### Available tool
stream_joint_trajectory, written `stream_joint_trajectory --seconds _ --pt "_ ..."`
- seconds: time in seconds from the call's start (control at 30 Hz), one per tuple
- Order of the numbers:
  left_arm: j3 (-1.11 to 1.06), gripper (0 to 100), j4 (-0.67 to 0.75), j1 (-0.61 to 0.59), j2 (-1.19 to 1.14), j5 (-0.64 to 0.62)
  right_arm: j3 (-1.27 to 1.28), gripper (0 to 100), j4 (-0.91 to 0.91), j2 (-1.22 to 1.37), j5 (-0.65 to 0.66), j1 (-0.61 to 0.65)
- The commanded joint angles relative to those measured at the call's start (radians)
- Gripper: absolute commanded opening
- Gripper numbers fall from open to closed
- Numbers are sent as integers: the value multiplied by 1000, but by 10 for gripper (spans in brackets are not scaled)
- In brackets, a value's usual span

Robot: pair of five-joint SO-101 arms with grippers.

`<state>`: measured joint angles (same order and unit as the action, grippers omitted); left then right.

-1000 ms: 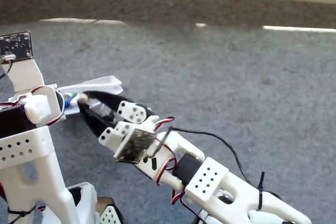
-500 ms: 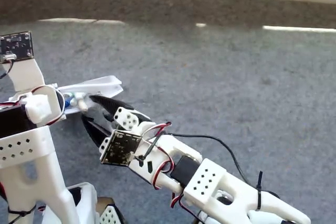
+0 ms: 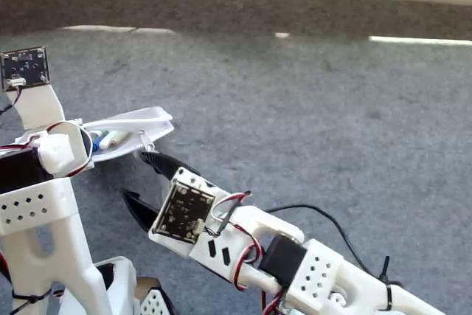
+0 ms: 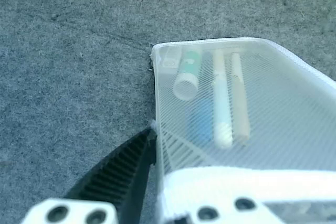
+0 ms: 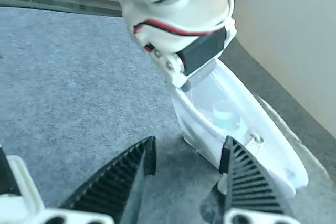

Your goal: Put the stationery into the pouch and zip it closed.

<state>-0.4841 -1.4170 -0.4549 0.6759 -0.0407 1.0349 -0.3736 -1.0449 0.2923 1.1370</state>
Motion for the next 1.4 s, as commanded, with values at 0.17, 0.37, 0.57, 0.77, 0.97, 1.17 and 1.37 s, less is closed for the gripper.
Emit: stream_joint_trajectory --seconds 0.17,0.37,0.57,0.77,0.97,1.17,1.37 --pt "-4 7 12 -8 -12 -3 -64 188 -180 -136 -120 5" --pt "-2 7 12 -8 -12 -3 -58 188 -234 -147 -221 4" --pt "-2 7 12 -8 -12 -3 -48 188 -214 -142 -322 -36" --pt "-2 7 12 -8 -12 -3 56 188 -61 -142 -347 -81" --pt "-1 7 12 -8 -12 -3 140 188 36 -142 -348 -79" --pt "-1 7 12 -8 -12 -3 148 188 76 -105 -350 -81" --pt "-1 7 12 -13 -12 -3 105 188 111 113 -430 -108"
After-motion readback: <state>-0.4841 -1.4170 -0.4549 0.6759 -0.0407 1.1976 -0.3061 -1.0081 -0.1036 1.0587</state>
